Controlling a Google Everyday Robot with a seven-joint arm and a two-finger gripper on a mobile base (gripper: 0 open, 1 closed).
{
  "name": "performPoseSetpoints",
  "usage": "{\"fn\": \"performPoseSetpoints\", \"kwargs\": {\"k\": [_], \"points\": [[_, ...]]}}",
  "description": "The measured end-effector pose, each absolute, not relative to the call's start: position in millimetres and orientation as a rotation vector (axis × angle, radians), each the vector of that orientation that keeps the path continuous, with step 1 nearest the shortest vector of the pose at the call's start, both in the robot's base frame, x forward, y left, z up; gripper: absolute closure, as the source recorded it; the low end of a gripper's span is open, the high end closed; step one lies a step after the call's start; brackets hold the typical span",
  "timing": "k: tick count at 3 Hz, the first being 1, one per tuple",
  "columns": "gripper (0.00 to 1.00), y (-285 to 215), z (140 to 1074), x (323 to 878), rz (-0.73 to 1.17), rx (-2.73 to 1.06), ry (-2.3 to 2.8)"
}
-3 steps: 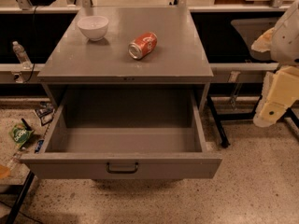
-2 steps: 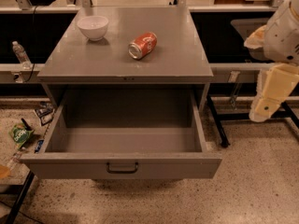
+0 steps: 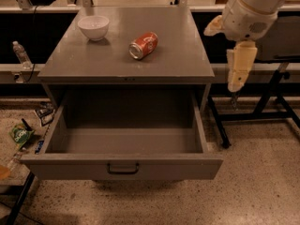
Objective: Place coke can into top drawer
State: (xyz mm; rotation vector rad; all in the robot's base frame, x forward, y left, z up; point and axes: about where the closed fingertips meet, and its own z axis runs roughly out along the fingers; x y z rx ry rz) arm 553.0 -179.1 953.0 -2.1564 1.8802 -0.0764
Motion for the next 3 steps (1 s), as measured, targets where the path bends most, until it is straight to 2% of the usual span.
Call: {"fn": "performPoseSetpoints", "kwargs": {"k": [1, 3], "points": [[0.0, -154.1, 948.7, 607.1, -0.078, -2.281, 1.709], [0.0, -146.7, 958.3, 627.2, -0.116, -2.266, 1.648]]}}
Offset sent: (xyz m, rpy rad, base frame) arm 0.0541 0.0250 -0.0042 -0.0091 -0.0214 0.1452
